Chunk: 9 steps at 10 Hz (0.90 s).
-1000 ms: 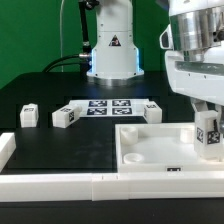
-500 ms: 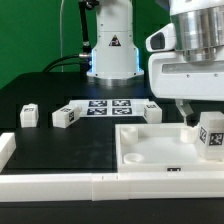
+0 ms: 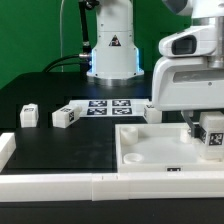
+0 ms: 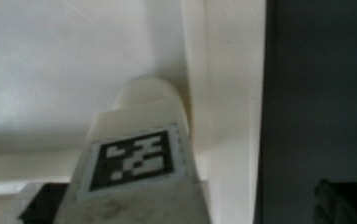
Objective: Assemble one leg
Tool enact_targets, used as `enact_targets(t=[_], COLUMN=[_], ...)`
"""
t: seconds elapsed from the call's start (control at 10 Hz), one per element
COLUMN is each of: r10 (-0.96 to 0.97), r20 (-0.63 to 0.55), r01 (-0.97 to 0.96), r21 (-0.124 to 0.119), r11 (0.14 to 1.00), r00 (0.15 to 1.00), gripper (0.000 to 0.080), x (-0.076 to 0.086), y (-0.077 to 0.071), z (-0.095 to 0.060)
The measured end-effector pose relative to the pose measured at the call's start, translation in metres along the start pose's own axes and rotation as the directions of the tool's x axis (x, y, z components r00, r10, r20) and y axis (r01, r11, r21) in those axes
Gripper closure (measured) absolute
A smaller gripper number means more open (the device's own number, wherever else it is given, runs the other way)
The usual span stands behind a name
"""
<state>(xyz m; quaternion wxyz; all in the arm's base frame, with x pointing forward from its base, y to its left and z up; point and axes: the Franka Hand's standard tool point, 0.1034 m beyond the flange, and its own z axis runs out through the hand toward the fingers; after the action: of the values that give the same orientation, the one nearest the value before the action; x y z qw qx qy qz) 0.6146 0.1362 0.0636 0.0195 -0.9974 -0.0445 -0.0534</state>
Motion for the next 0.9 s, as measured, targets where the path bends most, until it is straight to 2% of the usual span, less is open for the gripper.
enact_targets(t=[0.1, 0.3, 0.4, 0.5, 0.9], r10=[-0.062, -0.062, -0.059, -0.053, -0.007], r20=[0.0, 0.0, 0.0, 0.0, -0.004], r01=[0.062, 0.062, 0.059, 0.053, 0.007], r21=[0.001, 0.001, -0.002, -0.007, -0.008], r11=[0.998, 0.998, 0.998, 0.999, 1.0], r00=[0.998, 0.998, 0.998, 0.999, 1.0], gripper=[0.0151, 0.018, 0.0358, 0.0493, 0.0511], x=[0.0, 0.0, 0.0, 0.001, 0.001], y=[0.0, 0.0, 0.003, 0.008, 0.011], z=[0.0, 0.0, 0.0, 0.0, 0.0])
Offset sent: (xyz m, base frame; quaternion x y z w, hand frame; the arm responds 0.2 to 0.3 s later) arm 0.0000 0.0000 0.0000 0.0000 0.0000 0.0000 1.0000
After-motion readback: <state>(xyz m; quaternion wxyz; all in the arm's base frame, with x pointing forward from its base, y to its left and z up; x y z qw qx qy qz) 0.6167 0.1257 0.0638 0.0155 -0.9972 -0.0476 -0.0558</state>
